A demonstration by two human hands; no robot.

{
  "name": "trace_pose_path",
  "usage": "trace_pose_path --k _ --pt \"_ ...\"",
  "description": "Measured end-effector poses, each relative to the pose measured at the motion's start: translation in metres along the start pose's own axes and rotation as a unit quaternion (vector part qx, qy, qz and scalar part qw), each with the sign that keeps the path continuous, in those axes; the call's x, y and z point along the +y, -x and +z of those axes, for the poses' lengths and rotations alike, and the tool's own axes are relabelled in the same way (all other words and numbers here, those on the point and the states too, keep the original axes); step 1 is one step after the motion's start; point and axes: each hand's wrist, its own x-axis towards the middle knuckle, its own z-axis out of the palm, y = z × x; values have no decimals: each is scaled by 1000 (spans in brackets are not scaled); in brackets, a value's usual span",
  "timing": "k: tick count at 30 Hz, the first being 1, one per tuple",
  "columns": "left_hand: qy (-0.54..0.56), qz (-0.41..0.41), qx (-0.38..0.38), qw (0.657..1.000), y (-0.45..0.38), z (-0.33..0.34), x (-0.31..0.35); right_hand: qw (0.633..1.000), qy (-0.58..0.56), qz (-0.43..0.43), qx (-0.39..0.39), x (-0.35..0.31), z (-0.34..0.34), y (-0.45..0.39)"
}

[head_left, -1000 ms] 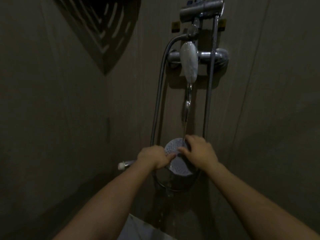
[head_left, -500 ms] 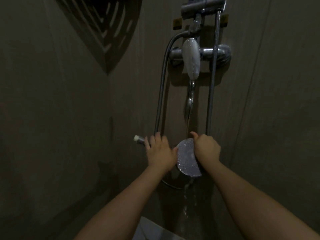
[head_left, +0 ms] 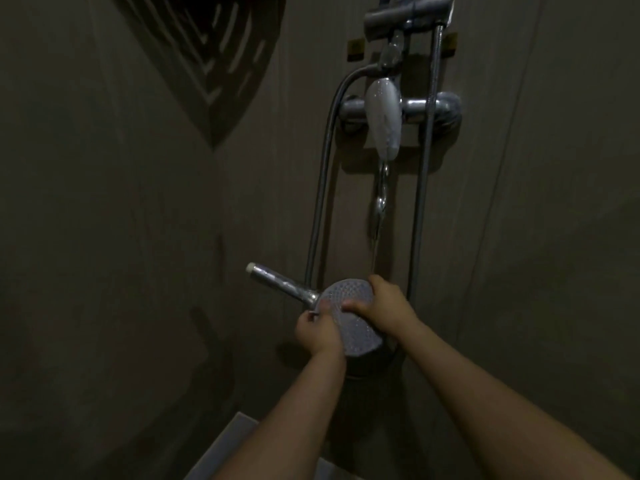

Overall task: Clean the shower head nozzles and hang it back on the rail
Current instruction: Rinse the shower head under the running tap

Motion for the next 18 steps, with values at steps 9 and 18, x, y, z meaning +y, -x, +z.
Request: trace_pose_path --k 9,18 --pt "176 -125 -168 962 24 20 -11 992 29 36 119 3 -4 -7" --pt "22 -40 -153 987 15 -2 -31 980 194 1 45 18 5 -5"
